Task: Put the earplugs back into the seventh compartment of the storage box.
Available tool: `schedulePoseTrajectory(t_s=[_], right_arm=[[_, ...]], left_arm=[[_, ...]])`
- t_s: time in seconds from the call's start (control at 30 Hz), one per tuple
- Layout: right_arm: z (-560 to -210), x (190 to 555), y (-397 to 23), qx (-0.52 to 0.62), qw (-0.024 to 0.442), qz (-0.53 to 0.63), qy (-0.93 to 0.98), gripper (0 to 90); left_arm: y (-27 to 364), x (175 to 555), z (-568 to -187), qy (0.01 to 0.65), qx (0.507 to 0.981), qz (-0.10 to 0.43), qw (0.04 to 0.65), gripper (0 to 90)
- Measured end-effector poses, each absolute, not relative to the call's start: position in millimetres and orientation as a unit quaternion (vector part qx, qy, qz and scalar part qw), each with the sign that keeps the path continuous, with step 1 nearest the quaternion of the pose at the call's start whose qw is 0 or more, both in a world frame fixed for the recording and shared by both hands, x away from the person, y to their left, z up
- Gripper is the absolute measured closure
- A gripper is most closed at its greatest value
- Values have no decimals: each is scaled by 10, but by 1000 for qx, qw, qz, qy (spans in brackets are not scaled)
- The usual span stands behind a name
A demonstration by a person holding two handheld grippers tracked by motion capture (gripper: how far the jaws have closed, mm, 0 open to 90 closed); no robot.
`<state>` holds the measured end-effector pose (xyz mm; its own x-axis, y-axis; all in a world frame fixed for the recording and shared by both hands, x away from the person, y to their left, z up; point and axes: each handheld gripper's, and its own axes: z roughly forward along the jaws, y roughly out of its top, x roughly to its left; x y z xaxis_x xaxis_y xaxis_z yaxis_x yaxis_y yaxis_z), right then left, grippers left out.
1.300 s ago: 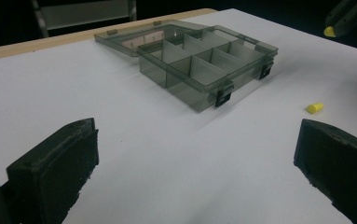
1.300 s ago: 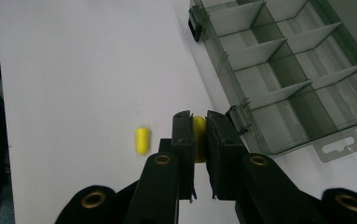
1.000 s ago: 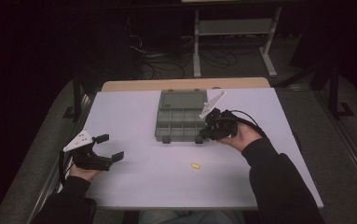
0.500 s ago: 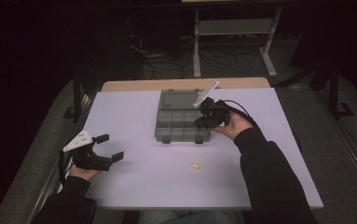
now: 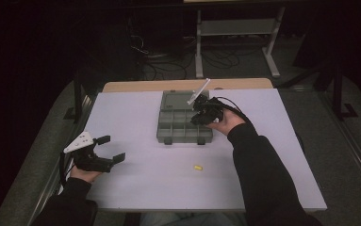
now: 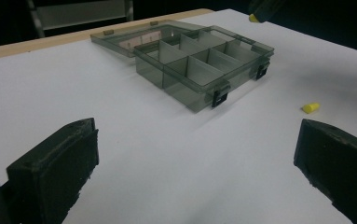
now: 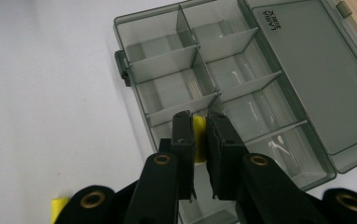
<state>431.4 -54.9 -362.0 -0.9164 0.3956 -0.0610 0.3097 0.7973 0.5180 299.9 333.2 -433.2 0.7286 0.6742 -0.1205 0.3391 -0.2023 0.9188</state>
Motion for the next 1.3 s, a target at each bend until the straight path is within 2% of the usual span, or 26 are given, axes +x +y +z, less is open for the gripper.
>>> schedulePoseTrajectory(t_s=[0.73,0.9,1.03,1.3], right_arm=[[-4015,4542,-382,203,45,232,950,793],[-4006,4530,-380,211,53,239,946,626],[-3923,4494,-414,214,63,250,942,547],[-3703,4325,-495,221,81,257,938,285]], left_arm=[[3331,3005,-4335,330,760,155,538,0],[3334,3006,-4335,331,760,155,538,0],[3333,3006,-4336,330,760,155,537,0],[3333,3007,-4338,334,760,155,535,0]])
